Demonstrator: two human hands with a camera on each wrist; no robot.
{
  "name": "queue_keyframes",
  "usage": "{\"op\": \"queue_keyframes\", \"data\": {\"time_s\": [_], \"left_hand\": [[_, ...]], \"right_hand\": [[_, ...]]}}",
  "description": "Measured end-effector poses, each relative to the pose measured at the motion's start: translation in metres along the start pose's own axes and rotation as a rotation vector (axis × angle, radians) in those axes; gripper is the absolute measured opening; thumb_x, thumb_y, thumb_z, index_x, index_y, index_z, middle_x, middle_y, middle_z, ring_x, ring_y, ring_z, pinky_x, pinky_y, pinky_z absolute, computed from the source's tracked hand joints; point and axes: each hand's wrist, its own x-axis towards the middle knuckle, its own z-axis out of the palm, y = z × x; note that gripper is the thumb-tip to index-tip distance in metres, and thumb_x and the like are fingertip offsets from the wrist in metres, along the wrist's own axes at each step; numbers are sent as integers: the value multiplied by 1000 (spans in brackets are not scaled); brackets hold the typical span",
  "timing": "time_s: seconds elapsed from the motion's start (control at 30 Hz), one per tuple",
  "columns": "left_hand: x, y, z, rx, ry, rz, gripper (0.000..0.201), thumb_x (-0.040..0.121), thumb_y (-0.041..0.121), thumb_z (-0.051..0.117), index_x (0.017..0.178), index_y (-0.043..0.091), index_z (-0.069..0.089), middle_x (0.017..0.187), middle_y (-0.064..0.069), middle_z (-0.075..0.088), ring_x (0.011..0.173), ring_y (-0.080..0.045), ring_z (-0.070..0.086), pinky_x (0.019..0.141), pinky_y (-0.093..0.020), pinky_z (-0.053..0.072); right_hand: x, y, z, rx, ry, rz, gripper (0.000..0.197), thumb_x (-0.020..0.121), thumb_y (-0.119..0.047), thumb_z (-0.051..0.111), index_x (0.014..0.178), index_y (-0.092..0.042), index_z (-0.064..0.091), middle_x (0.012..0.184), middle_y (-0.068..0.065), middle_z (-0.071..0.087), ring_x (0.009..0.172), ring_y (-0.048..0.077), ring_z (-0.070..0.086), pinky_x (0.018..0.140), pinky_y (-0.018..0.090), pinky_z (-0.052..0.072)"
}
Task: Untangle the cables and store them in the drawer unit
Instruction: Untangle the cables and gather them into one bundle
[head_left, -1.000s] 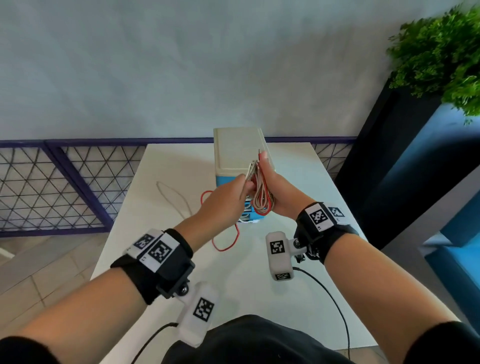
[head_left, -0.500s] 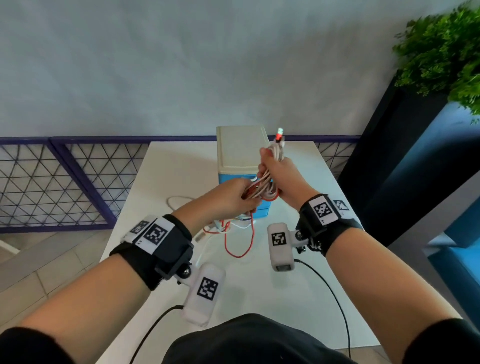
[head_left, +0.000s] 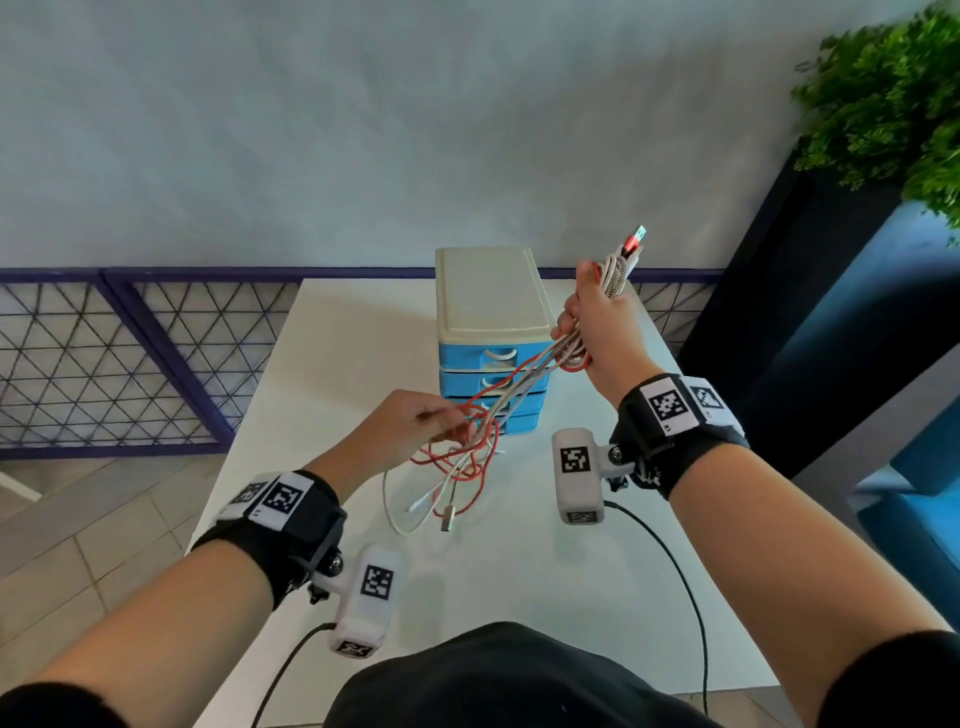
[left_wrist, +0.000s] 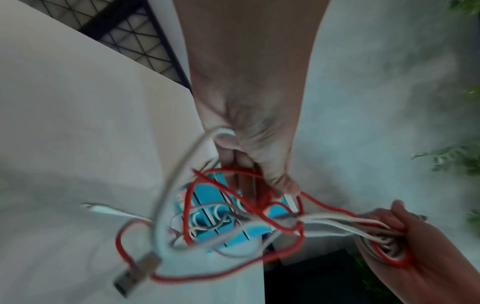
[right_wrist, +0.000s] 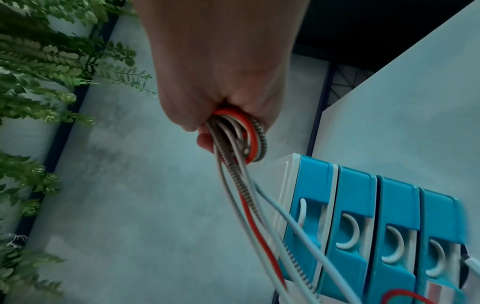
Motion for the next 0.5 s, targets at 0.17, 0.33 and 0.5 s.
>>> {"op": "queue_keyframes", "data": {"time_s": [0.17,0.33,0.5], "left_hand": [[-10,-12,-14,-168,112,-83,23,98,6,44,94,2,67,73,2,75,73,-8,72,71,-14,56],[-1,-8,-11,135,125,2,9,89,12,63,84,16,69,79,3,72,73,-10,68,76,-22,52],[7,5,6,722,353,207,16,79,38,70,82,27,60,87,6,54,82,-12,50,71,-28,40]], "right_hand": [[4,-3,-7,3,58,-13,31,97,-37,51,73,-17,45,39,-10,43,35,8,45,55,35,43],[2,-1,1,19,40,-7,28,97,-35,52,76,-17,46,48,-5,42,39,10,46,53,30,46],[-3,0,15,-3,3,-5,33,96,-39,52,73,-17,43,45,-8,40,40,9,45,49,26,46]]}}
